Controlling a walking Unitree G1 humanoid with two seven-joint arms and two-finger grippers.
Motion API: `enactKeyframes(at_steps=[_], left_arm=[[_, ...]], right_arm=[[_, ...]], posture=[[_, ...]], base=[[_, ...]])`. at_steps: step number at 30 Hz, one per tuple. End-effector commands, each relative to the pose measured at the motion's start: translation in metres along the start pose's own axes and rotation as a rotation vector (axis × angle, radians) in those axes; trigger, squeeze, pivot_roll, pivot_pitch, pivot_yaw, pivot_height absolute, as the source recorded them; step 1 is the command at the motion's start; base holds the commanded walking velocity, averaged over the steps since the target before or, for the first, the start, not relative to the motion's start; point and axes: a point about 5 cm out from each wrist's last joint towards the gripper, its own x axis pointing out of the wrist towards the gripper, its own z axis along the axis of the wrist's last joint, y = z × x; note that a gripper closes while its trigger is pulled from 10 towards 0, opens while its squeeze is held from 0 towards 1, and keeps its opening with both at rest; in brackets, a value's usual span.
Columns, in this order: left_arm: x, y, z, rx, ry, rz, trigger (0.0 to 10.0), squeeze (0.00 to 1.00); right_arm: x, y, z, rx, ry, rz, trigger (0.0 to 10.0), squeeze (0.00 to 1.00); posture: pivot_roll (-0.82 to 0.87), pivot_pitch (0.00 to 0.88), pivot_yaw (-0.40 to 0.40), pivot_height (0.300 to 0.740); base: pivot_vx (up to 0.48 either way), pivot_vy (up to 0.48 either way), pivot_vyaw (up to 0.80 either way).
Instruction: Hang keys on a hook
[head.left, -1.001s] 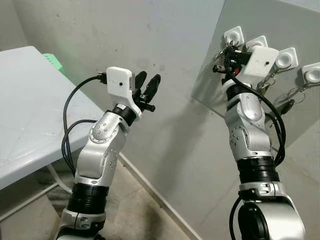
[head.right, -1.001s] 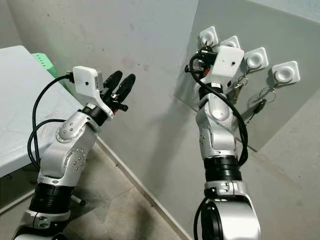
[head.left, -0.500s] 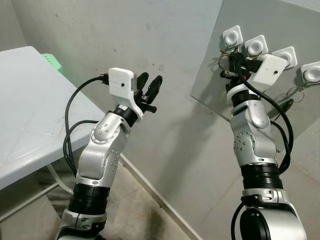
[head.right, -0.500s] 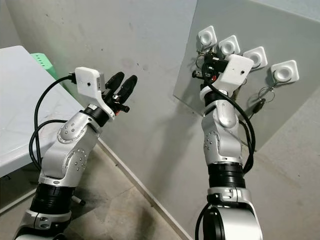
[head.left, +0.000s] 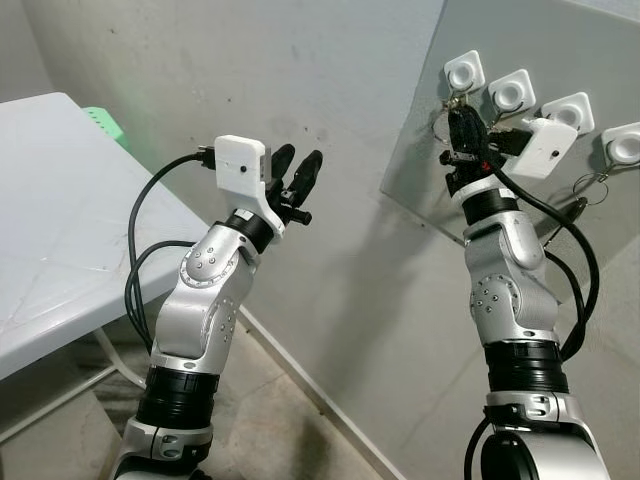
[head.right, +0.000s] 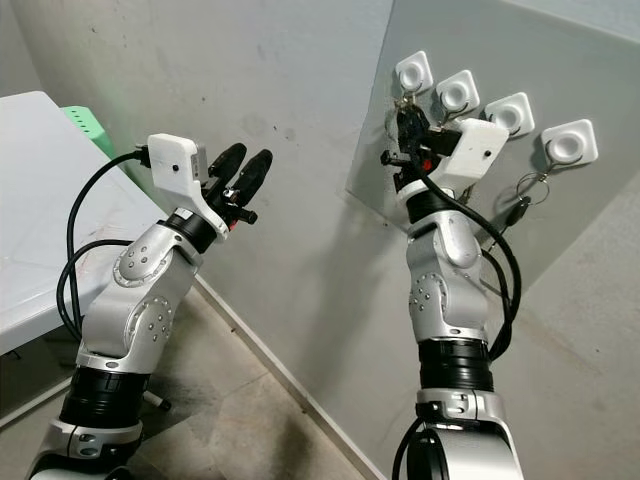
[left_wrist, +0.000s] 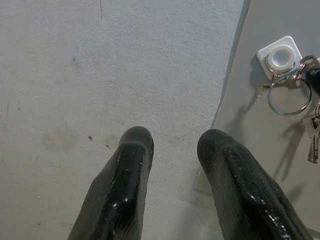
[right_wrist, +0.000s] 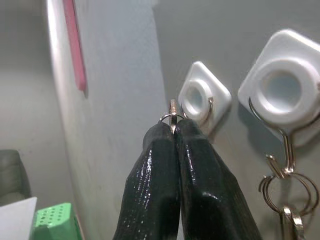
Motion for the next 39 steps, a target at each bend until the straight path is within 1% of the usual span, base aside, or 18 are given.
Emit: enactKeyframes(at_steps=[1,2,3,5,13,15,16,20,22,28,33,34,36,37,38,39], left_arm=[[0.001,-0.004,0.003,0.003,-0.011,-0.011,10.0,0.0],[0.001,-0.004,0.003,0.002,-0.012,-0.011,10.0,0.0],[0.001,-0.004,0.003,0.001,-0.012,-0.01,10.0,0.0],[0.001,-0.005,0.003,0.0,-0.012,-0.01,10.0,0.0],[0.001,-0.004,0.004,0.0,-0.014,-0.006,10.0,0.0],[0.001,-0.003,0.004,-0.001,-0.014,-0.004,10.0,0.0],[0.001,-0.003,0.004,-0.001,-0.014,-0.004,10.0,0.0],[0.001,-0.003,0.004,-0.002,-0.016,-0.001,10.0,0.0],[0.001,-0.003,0.005,-0.004,-0.019,0.001,10.0,0.0],[0.001,-0.003,0.005,-0.007,-0.021,0.005,10.0,0.0],[0.001,-0.002,0.005,-0.007,-0.021,0.005,10.0,0.0],[0.001,-0.002,0.006,-0.007,-0.022,0.006,10.0,0.0],[0.001,-0.001,0.006,-0.006,-0.023,0.008,10.0,0.0],[0.001,-0.001,0.006,-0.005,-0.024,0.009,10.0,0.0],[0.002,-0.001,0.006,-0.003,-0.024,0.01,10.0,0.0],[0.002,-0.001,0.006,-0.003,-0.024,0.01,10.0,0.0]], right_arm=[[0.002,0.0,0.007,-0.002,-0.031,-0.003,10.0,0.0],[0.003,0.0,0.008,0.001,-0.037,-0.011,10.0,0.0],[0.005,0.001,0.013,0.023,-0.068,-0.002,10.0,0.0],[0.006,0.003,0.015,0.026,-0.082,0.012,10.0,0.0],[0.013,0.006,0.018,0.047,-0.071,-0.042,10.0,0.0],[0.016,0.008,0.015,0.046,-0.039,-0.075,10.0,0.0],[0.016,0.008,0.015,0.046,-0.039,-0.075,10.0,0.0],[0.019,0.008,0.009,0.025,0.026,-0.142,10.0,0.0],[0.02,0.005,0.005,-0.003,0.064,-0.185,10.0,0.0],[0.019,-0.002,0.0,-0.027,0.113,-0.26,10.0,0.0],[0.018,-0.001,0.001,-0.044,0.104,-0.263,10.0,0.0],[0.017,0.0,0.002,-0.044,0.085,-0.223,10.0,0.0],[0.014,0.001,0.001,-0.06,0.076,-0.184,10.0,0.0],[0.013,0.002,0.0,-0.048,0.073,-0.153,10.0,0.0],[0.011,0.004,0.0,-0.014,0.066,-0.111,10.0,1.0],[0.011,0.004,0.0,-0.014,0.066,-0.111,10.0,1.0]], posture=[[0.13,0.0,-0.108,0.74],[0.13,0.0,-0.108,0.74],[0.14,0.0,-0.109,0.74],[0.14,0.0,-0.109,0.74],[0.14,0.0,-0.11,0.74],[0.14,0.0,-0.11,0.74],[0.14,0.0,-0.11,0.74],[0.14,0.0,-0.112,0.74],[0.14,0.0,-0.112,0.74],[0.14,0.0,-0.113,0.74],[0.13,0.0,-0.112,0.74],[0.13,0.0,-0.112,0.74],[0.14,0.0,-0.112,0.74],[0.14,0.0,-0.112,0.74],[0.14,0.0,-0.112,0.74],[0.14,0.0,-0.112,0.74]], base=[[0.0,0.0,0.0],[0.0,0.0,0.0],[0.0,0.0,0.0],[0.0,0.0,0.0],[0.0,0.0,0.0],[0.0,0.0,0.0],[0.0,0.0,0.0],[0.0,0.0,0.0],[0.0,0.0,0.0],[0.0,0.0,0.0],[0.0,0.0,0.0],[0.0,0.0,0.0],[0.0,0.0,0.0],[0.0,0.0,0.0],[0.0,0.0,0.0],[0.0,0.0,0.0]])
